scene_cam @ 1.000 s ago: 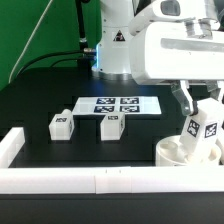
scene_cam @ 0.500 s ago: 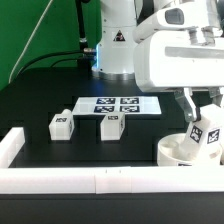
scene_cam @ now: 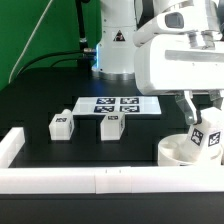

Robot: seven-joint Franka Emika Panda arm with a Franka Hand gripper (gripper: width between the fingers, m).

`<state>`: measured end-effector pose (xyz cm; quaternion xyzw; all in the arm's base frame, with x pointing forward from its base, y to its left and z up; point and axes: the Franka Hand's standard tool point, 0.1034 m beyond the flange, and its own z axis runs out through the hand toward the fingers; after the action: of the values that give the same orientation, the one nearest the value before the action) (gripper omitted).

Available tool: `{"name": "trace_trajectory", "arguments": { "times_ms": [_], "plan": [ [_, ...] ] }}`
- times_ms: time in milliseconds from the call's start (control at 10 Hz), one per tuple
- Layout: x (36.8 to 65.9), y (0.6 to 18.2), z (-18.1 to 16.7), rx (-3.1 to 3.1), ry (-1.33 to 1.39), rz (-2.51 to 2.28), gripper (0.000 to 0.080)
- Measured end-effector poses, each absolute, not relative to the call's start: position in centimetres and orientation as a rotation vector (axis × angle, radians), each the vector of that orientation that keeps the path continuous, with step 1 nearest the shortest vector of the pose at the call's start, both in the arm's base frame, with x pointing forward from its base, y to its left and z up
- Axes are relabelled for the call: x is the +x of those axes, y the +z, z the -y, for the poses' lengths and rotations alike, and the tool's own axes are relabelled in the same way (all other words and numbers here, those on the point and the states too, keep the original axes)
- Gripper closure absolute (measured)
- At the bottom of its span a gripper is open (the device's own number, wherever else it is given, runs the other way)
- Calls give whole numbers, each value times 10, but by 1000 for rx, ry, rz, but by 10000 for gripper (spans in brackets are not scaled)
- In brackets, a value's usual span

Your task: Assemble stool

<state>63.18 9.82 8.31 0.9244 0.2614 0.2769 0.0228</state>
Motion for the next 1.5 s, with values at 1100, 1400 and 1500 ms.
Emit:
{"name": "trace_trajectory", "arguments": {
  "times_ms": [1100,1400,1500],
  "plan": [
    [643,110,-99,2917,761,-824,150],
    [645,127,-99,3017,567,-807,150],
    [648,129,-103,3047,480,-803,150]
  ]
}}
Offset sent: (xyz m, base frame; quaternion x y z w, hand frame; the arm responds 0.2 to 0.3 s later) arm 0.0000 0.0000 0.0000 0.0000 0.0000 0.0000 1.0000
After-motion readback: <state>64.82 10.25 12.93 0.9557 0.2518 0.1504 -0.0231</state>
